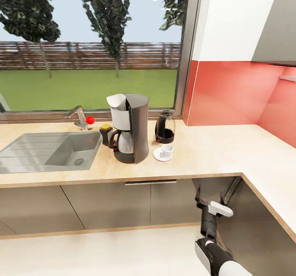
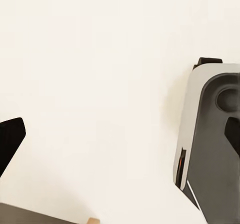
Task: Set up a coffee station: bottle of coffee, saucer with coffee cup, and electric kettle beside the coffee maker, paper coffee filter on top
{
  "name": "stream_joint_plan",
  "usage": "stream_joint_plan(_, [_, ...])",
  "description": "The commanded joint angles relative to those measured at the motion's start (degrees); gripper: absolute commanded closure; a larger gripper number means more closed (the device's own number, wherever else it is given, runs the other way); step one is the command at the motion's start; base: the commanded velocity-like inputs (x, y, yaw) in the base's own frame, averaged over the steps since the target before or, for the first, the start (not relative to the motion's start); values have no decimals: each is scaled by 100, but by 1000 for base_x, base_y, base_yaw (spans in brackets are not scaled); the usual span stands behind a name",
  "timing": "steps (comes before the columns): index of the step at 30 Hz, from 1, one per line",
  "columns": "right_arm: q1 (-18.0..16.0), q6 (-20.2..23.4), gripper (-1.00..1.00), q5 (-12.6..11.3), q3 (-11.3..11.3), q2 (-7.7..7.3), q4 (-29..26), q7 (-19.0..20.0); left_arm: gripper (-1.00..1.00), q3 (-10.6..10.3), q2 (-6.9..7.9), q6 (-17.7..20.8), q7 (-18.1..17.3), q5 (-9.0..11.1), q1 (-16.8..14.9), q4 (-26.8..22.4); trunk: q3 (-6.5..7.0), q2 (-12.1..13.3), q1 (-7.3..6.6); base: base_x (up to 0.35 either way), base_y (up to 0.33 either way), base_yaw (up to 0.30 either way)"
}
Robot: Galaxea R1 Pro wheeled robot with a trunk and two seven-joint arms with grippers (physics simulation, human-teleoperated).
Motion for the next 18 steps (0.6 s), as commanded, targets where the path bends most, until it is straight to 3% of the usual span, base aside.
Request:
stream_joint_plan(1, [-6, -125, -100, 4, 6, 17, 168, -6, -100, -51, 1, -19, 16, 53, -6, 2, -11, -12, 3, 0, 0, 0])
stream_joint_plan(8, [60, -125, -100, 9, 2, 88, 1470, -23, -100, -52, -1, -23, 5, 42, -12, 0, -11, -12, 3, 0, 0, 0])
stream_joint_plan(18, [754, -125, -100, 36, 3, 177, 1677, 7, -100, -67, -1, -17, -8, 38, -12, 7, -11, -12, 3, 0, 0, 0])
